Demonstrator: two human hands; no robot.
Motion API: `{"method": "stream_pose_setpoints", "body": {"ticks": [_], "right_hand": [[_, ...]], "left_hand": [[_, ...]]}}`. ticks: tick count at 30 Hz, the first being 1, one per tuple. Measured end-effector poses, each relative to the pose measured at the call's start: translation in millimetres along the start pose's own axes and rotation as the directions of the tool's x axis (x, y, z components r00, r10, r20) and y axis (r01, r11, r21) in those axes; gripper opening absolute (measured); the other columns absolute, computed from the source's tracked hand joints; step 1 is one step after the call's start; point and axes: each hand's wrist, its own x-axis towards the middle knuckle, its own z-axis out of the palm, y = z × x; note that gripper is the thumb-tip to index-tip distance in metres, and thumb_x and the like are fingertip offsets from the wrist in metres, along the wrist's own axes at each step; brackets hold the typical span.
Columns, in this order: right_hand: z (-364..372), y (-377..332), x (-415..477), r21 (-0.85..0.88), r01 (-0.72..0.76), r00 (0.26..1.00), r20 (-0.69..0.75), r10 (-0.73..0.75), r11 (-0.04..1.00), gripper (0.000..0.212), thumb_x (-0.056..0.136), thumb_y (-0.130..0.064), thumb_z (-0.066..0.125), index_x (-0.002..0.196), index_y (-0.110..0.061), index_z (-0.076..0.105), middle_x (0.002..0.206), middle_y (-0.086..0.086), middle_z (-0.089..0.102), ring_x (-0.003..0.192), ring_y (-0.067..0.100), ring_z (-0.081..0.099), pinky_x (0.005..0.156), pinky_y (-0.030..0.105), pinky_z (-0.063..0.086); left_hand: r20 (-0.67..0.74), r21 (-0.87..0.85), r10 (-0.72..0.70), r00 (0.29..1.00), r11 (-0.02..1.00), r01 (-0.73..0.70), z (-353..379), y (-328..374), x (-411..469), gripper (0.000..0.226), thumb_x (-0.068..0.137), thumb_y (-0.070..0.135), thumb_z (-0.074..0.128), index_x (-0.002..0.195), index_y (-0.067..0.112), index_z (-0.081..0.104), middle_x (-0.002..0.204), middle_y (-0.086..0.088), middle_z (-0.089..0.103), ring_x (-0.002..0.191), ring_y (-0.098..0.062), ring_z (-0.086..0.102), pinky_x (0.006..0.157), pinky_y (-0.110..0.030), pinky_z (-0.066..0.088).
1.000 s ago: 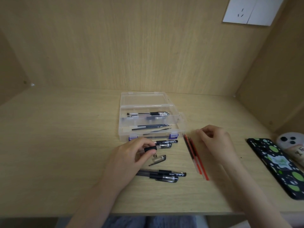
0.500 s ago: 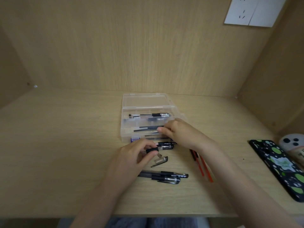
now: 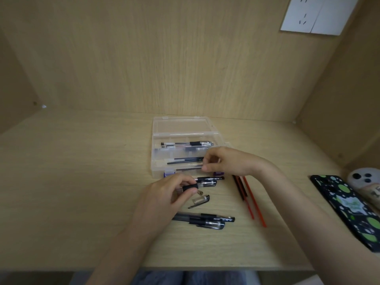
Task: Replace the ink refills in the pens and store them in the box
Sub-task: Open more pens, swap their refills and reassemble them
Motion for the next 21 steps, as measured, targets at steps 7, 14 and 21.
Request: {"method": "stream_pose_setpoints", "body": {"ticks": [7,14,21], "right_hand": [[-13,0,-14,0.336,0.188,0.944,-0.321,-0.076,0.923,0.008,0.078,-0.012,0.074,0.085,-0.014,0.071,0.079,0.013,0.065,0.073,0.009,0.058,0.075,0.025,0.049],[-17,6,-42,0.629,0.386,0.831,-0.554,0.041,0.674,0.008,0.081,-0.011,0.067,0.081,-0.016,0.072,0.080,-0.010,0.072,0.072,0.002,0.062,0.070,0.014,0.048],[10,15,-60,0.772,0.514,0.785,-0.599,0.155,0.374,0.017,0.087,-0.021,0.054,0.090,-0.008,0.064,0.069,0.001,0.060,0.062,0.010,0.052,0.059,0.017,0.045]], "left_hand": [[-0.017,-0.026,-0.028,0.999,0.999,0.028,2,-4,0,0.018,0.082,0.038,0.062,0.096,0.029,0.067,0.084,0.030,0.060,0.081,0.012,0.054,0.064,-0.003,0.038],[-0.063,-0.126,-0.087,0.994,0.989,0.079,2,-5,1,0.025,0.079,0.054,0.046,0.096,0.039,0.058,0.085,0.025,0.062,0.081,0.007,0.059,0.067,-0.011,0.047],[-0.051,-0.147,-0.070,0.996,0.987,0.062,3,-4,2,0.028,0.083,0.054,0.036,0.106,0.045,0.048,0.084,0.023,0.065,0.075,0.000,0.063,0.066,-0.018,0.051]]}}
